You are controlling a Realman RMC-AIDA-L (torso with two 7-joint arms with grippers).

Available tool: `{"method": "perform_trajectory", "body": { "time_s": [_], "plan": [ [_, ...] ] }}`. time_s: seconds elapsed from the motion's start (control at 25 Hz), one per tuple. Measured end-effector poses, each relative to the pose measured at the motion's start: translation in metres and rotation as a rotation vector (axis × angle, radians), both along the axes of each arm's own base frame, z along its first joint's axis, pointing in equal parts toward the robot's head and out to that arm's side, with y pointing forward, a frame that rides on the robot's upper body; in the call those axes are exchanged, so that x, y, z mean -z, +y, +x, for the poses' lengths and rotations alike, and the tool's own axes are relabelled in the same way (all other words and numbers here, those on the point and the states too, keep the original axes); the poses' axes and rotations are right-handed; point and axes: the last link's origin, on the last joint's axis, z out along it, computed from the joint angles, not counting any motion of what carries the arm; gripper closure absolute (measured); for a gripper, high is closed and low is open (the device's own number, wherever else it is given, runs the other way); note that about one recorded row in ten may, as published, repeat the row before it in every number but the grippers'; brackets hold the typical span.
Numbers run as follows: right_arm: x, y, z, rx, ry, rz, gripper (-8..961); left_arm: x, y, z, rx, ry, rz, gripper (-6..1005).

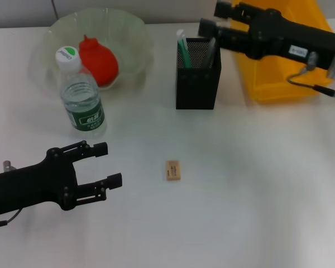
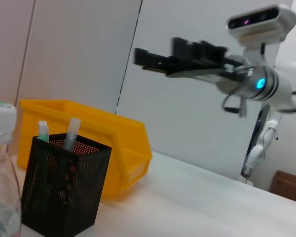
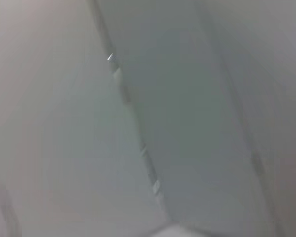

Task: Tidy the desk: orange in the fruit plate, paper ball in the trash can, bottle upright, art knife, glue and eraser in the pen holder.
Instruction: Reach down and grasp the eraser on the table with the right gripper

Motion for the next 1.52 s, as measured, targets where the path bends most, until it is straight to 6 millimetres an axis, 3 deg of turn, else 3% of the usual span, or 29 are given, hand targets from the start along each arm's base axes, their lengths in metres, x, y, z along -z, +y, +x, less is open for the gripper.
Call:
{"method": "perform_trajectory", "body": {
  "time_s": [0.16, 0.2, 0.24, 0.36, 0.4, 0.48, 0.6, 0.72, 0.8, 0.88, 1.0, 1.2, 1.52],
  "plan": [
    [-0.012, -0.015, -0.019, -0.107, -0.181, -0.125, 217, -0.001, 0.000, 0.000, 0.001, 0.001, 0.000, 214],
    [-0.015, -0.019, -0.030, -0.131, -0.329, -0.195, 212, -0.001, 0.000, 0.000, 0.000, 0.001, -0.001, 214],
    [-0.015, -0.019, -0.030, -0.131, -0.329, -0.195, 207, -0.001, 0.001, 0.000, 0.001, 0.001, -0.003, 214],
    [-0.015, -0.019, -0.047, -0.122, -0.559, -0.282, 192, -0.002, 0.001, 0.001, 0.008, 0.004, -0.010, 214],
    [-0.010, -0.018, -0.056, -0.105, -0.677, -0.329, 192, -0.003, 0.002, 0.001, 0.012, 0.007, -0.013, 214],
    [-0.005, -0.018, -0.060, -0.100, -0.742, -0.359, 193, -0.003, 0.002, 0.001, 0.014, 0.009, -0.015, 214],
    [0.023, -0.019, -0.076, -0.131, -0.971, -0.430, 193, -0.004, 0.002, 0.000, 0.016, 0.017, -0.021, 214],
    [0.036, -0.020, -0.080, -0.164, -1.044, -0.452, 194, -0.006, 0.002, -0.002, 0.015, 0.025, -0.024, 214],
    [0.060, -0.020, -0.083, -0.201, -1.101, -0.479, 194, -0.008, 0.002, -0.003, 0.015, 0.026, -0.024, 214],
    [0.065, -0.020, -0.082, -0.206, -1.113, -0.483, 195, -0.008, 0.002, -0.003, 0.015, 0.027, -0.025, 214],
    [0.098, -0.017, -0.077, -0.228, -1.146, -0.455, 195, -0.008, 0.002, -0.003, 0.015, 0.027, -0.025, 214],
    [0.123, -0.016, -0.074, -0.246, -1.146, -0.438, 196, -0.008, 0.002, -0.003, 0.015, 0.027, -0.026, 214],
    [0.138, -0.012, -0.069, -0.247, -1.136, -0.375, 195, -0.007, 0.000, -0.004, 0.014, 0.028, -0.023, 214]
  ]
}}
